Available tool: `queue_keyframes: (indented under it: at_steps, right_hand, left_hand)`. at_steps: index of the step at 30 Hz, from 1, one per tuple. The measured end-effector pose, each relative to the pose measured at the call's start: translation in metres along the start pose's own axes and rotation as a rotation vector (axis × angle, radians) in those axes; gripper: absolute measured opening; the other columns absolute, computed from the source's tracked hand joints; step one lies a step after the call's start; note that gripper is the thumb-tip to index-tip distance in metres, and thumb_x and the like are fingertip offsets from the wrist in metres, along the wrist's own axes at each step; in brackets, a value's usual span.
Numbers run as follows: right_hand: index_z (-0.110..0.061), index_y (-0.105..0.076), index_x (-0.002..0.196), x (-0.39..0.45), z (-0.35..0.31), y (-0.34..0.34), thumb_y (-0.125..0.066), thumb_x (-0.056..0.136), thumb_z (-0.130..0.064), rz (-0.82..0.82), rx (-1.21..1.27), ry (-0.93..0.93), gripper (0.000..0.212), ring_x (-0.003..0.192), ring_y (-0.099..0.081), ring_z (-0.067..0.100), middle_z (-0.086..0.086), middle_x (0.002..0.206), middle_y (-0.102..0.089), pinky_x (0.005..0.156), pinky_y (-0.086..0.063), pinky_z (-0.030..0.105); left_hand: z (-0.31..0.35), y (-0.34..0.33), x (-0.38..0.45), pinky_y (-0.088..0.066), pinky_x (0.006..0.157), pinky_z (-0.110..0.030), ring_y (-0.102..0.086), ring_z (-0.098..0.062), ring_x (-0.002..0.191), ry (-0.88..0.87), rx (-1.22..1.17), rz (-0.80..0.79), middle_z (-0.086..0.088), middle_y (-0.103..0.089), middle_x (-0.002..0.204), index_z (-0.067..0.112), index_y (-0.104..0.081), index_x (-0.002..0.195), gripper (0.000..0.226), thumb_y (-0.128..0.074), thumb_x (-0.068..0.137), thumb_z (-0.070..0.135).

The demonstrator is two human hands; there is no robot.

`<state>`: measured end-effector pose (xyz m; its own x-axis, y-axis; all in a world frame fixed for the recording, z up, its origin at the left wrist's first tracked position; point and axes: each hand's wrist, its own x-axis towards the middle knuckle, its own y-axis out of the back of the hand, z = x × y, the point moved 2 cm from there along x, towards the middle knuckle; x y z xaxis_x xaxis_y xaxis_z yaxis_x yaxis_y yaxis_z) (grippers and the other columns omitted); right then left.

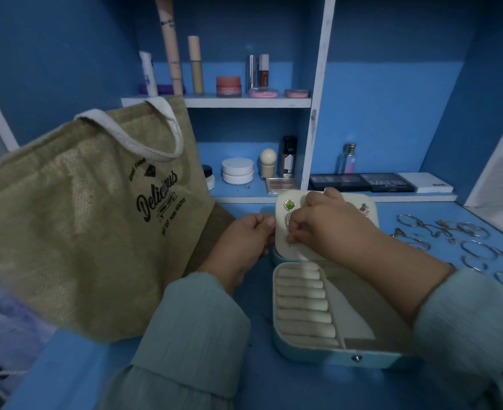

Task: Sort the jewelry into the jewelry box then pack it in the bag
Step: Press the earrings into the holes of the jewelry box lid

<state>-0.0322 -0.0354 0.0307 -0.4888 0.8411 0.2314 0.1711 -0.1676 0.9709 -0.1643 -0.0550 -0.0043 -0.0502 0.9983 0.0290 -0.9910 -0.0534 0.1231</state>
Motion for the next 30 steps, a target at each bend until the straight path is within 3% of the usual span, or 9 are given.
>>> queue_keyframes:
  at_steps: [8,19,26,30]
  right_hand:
    - [-0.023,-0.069,0.090,0.003,-0.004,0.005,-0.065,0.081,-0.042,-0.017,0.049,-0.079,0.022,0.113,-0.034,0.024,-0.002,0.099,-0.042,0.095,-0.038,0.036]
    - [-0.024,-0.070,0.084,-0.001,-0.002,0.001,-0.063,0.084,-0.039,0.047,0.128,-0.090,0.017,0.108,-0.039,0.024,-0.003,0.095,-0.047,0.093,-0.040,0.039]
    - [-0.023,-0.068,0.092,-0.003,-0.005,0.005,-0.059,0.087,-0.041,0.079,0.054,-0.102,0.021,0.110,-0.036,0.024,-0.001,0.105,-0.049,0.088,-0.038,0.034]
    - [-0.021,-0.060,0.101,-0.009,-0.005,0.006,-0.063,0.082,-0.043,0.191,0.022,-0.104,0.030,0.111,-0.036,0.022,0.000,0.114,-0.049,0.088,-0.037,0.033]
  left_hand:
    - [0.001,0.000,-0.001,-0.040,0.056,-0.016,-0.055,-0.005,0.069,0.010,0.008,0.015,0.004,-0.062,0.078,0.019,-0.057,0.084,0.023,-0.040,0.099,0.020]
    - [0.000,0.000,-0.001,-0.042,0.062,-0.020,-0.056,-0.005,0.072,0.011,-0.022,0.026,0.006,-0.062,0.076,0.020,-0.058,0.082,0.024,-0.041,0.099,0.020]
    - [0.000,0.001,-0.001,-0.042,0.061,-0.018,-0.055,-0.006,0.074,0.006,-0.016,0.020,0.004,-0.062,0.079,0.019,-0.058,0.083,0.024,-0.040,0.099,0.019]
    - [0.001,0.001,-0.001,-0.041,0.061,-0.019,-0.055,-0.008,0.073,0.008,-0.033,0.014,0.002,-0.062,0.078,0.017,-0.058,0.084,0.025,-0.039,0.099,0.019]
